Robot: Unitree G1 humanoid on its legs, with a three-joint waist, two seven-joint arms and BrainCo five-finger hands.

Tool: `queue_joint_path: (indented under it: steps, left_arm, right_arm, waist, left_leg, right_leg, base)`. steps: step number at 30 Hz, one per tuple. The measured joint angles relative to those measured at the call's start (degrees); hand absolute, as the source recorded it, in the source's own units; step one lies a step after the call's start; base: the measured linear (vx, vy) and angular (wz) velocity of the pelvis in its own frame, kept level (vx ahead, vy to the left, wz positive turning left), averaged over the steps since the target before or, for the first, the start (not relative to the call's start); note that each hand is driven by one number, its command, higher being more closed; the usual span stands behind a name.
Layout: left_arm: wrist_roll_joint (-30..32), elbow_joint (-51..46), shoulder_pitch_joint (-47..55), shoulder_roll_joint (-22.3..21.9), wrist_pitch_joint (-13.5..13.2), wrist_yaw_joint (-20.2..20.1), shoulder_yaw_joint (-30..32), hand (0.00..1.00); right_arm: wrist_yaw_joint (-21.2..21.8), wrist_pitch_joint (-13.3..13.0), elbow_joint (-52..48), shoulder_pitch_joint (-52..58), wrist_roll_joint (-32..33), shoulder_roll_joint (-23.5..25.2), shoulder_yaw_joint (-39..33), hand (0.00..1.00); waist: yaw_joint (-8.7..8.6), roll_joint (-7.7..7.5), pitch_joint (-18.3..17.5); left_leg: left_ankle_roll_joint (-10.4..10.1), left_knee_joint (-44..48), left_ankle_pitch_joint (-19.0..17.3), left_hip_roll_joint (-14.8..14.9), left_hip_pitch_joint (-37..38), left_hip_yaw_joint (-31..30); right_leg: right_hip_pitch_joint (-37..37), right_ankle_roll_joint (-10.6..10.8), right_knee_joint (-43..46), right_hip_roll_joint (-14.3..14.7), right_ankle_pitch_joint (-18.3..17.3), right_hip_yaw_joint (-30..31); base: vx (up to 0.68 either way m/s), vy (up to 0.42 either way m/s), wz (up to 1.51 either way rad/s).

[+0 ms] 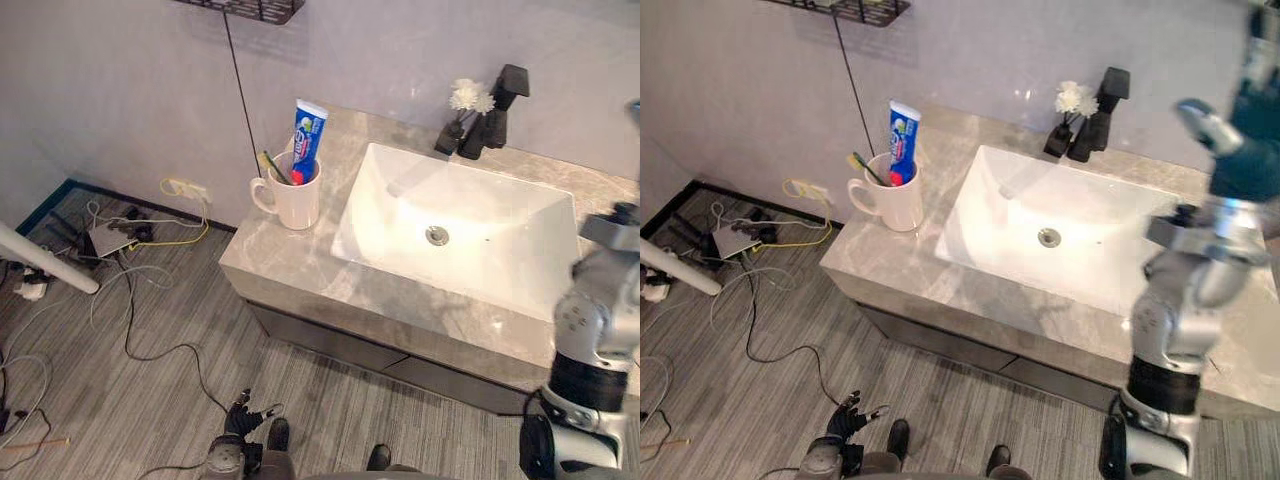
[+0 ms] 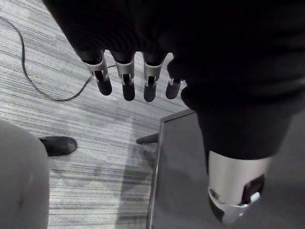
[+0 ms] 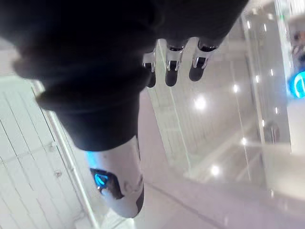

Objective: Organize washtable

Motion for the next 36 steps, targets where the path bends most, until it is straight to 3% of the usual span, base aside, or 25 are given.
queue_joint_path:
  steps: [2, 7, 11, 17, 18, 24, 29, 32, 36]
  left_arm:
    - [0.0, 0.4, 0.7, -0.4, 0.5, -0.4, 1.8, 0.00]
    - [0.0, 1.2, 1.8, -2.1, 0.7, -1.1, 5.1, 0.00]
    - [0.0, 1.0, 2.6, -4.9, 1.0, -1.1, 10.4, 0.00]
    - [0.0, 1.0, 2.7, -7.6, 2.4, -1.2, 14.7, 0.00]
    - [0.0, 1.0, 2.7, -8.1, 2.5, -1.2, 14.4, 0.00]
    - [-0.2, 1.0, 2.7, -8.5, 3.1, -1.1, 14.0, 0.00]
    - [-0.2, 1.0, 2.6, -8.4, 3.3, -1.1, 12.2, 0.00]
    - [-0.4, 1.0, 2.6, -8.4, 3.3, -1.1, 11.8, 0.00]
    - [-1.3, 1.0, 2.8, -8.4, 3.3, -1.2, 11.8, 0.00]
  right_arm:
    - [-1.5, -0.3, 0.1, 4.4, 0.1, 0.0, -6.7, 0.00]
    - [-4.2, -0.3, 4.4, 13.8, -0.9, 2.5, -14.0, 0.00]
    - [-8.1, 1.6, 7.7, 22.5, -6.6, 10.5, -15.7, 0.00]
    - [-12.5, 5.2, 14.4, 31.3, -7.7, 22.5, -15.9, 0.00]
    - [-12.5, 6.6, 17.7, 32.7, -7.6, 23.8, -15.2, 0.00]
    - [-11.8, 8.8, 29.4, 35.1, -5.5, 25.9, -8.9, 0.00]
    - [-7.1, 11.3, 41.5, 34.2, -4.9, 25.4, -0.6, 0.00]
    - [-4.6, 12.8, 47.2, 34.1, -5.0, 25.4, -0.1, 0.00]
    - [-2.5, 13.9, 52.1, 34.0, -5.6, 25.3, 0.2, 0.00]
  waist:
    - [-0.86, 0.49, -1.1]
    - [-2.55, 1.15, -2.9]
    - [-3.35, 1.71, -4.5]
    - [-3.68, 2.63, -5.9]
    - [-3.68, 3.05, -6.2]
    - [-3.68, 3.35, -6.4]
    - [-3.31, 3.52, -6.3]
    - [-2.08, 3.68, -6.3]
    - [-1.70, 3.80, -6.2]
  left_leg:
    - [0.0, 0.0, -0.2, 0.1, 0.1, 1.1]
    - [0.0, 0.0, -0.3, 0.2, 0.3, 2.0]
    - [0.1, 0.0, -0.5, 0.7, 1.1, 3.0]
    - [0.1, 0.0, -0.9, 1.1, 2.6, 5.4]
    - [0.1, 0.2, -1.3, 1.3, 3.3, 6.1]
    - [0.2, 0.4, -1.9, 1.6, 4.3, 7.8]
    - [0.2, 0.2, -2.0, 1.6, 5.1, 9.0]
    - [0.1, 0.2, -2.1, 1.7, 5.7, 9.2]
    - [0.1, 0.1, -2.1, 1.7, 5.6, 9.3]
  right_leg:
    - [-0.6, -0.1, 0.0, 0.0, 0.2, 1.0]
    - [-0.9, -0.1, -0.1, 0.1, 0.4, 1.8]
    - [-0.4, -0.1, -0.2, 0.1, 0.3, 2.2]
    - [0.2, -0.2, 0.0, -0.4, -0.2, 0.1]
    - [0.4, -0.2, 0.6, -0.9, -0.3, -0.6]
    - [0.1, 0.0, 2.6, -1.2, -0.6, -0.8]
    - [0.6, 0.3, 3.1, -1.8, -0.5, -0.8]
    - [1.3, 0.5, 3.1, -1.8, -0.6, -1.0]
    - [1.6, 0.5, 3.1, -1.8, -0.7, -1.1]
  base:
    - [-0.01, 0.007, -0.24]
    - [-0.01, -0.002, -0.12]
    - [-0.03, -0.007, -0.09]
    - [-0.04, -0.003, -0.16]
    - [-0.02, 0.020, -0.19]
    - [0.00, 0.008, -0.13]
    - [0.02, 0.011, -0.03]
    - [0.01, -0.001, 0.02]
    - [-0.02, -0.001, 0.01]
